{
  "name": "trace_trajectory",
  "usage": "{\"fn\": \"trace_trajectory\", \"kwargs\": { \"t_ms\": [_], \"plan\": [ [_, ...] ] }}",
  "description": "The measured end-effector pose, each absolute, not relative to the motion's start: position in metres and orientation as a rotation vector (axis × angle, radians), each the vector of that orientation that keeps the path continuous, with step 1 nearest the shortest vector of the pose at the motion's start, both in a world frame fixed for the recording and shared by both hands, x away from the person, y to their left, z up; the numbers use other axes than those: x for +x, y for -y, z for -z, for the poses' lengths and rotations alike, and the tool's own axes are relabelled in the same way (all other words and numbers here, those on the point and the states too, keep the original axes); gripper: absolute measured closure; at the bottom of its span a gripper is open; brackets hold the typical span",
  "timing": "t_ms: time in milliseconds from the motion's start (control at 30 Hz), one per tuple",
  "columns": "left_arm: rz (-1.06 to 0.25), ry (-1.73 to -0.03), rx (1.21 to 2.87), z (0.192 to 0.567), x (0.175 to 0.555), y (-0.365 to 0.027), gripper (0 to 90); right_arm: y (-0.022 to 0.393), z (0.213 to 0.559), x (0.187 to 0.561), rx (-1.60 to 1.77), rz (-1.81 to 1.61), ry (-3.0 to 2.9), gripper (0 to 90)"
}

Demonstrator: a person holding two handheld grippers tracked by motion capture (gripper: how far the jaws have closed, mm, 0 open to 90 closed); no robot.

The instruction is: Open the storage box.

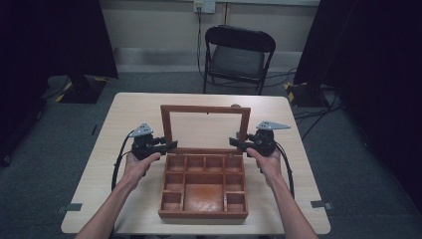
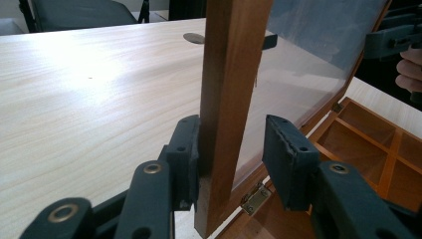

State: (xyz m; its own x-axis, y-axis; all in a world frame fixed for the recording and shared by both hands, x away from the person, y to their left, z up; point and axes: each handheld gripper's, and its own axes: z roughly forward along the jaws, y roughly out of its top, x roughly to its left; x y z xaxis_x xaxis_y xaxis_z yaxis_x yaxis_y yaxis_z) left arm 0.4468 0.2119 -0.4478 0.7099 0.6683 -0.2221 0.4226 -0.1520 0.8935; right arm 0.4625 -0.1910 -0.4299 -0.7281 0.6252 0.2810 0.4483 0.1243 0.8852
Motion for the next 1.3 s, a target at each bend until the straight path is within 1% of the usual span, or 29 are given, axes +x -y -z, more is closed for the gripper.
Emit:
{"fn": "trace_trajectory", "kwargs": {
  "t_ms": [67,367,567,667,700,833,1067,1167,1300],
  "plan": [
    [-0.277,-0.868,1.784,0.448,0.447,-0.212,59.2,0.19,0.431,0.463,1.079,-1.655,-2.228,46.6],
    [-0.261,-0.889,1.763,0.452,0.452,-0.212,60.5,0.186,0.436,0.466,1.09,-1.604,-2.227,44.8],
    [-0.257,-0.897,1.763,0.454,0.454,-0.213,61.0,0.188,0.44,0.47,1.109,-1.612,-2.211,50.4],
    [-0.248,-0.903,1.779,0.456,0.454,-0.213,60.3,0.188,0.441,0.472,1.133,-1.621,-2.201,50.0],
    [-0.245,-0.903,1.785,0.457,0.455,-0.213,58.7,0.189,0.442,0.472,1.146,-1.637,-2.195,50.3],
    [-0.245,-0.916,1.794,0.459,0.456,-0.213,58.0,0.189,0.445,0.476,1.166,-1.628,-2.187,51.8],
    [-0.25,-0.936,1.796,0.462,0.458,-0.211,58.1,0.189,0.449,0.478,1.195,-1.626,-2.187,50.7],
    [-0.264,-0.929,1.808,0.461,0.457,-0.209,55.9,0.189,0.45,0.479,1.202,-1.626,-2.19,49.8],
    [-0.238,-0.942,1.795,0.464,0.46,-0.21,55.9,0.188,0.452,0.481,1.212,-1.618,-2.192,48.0]
  ]
}}
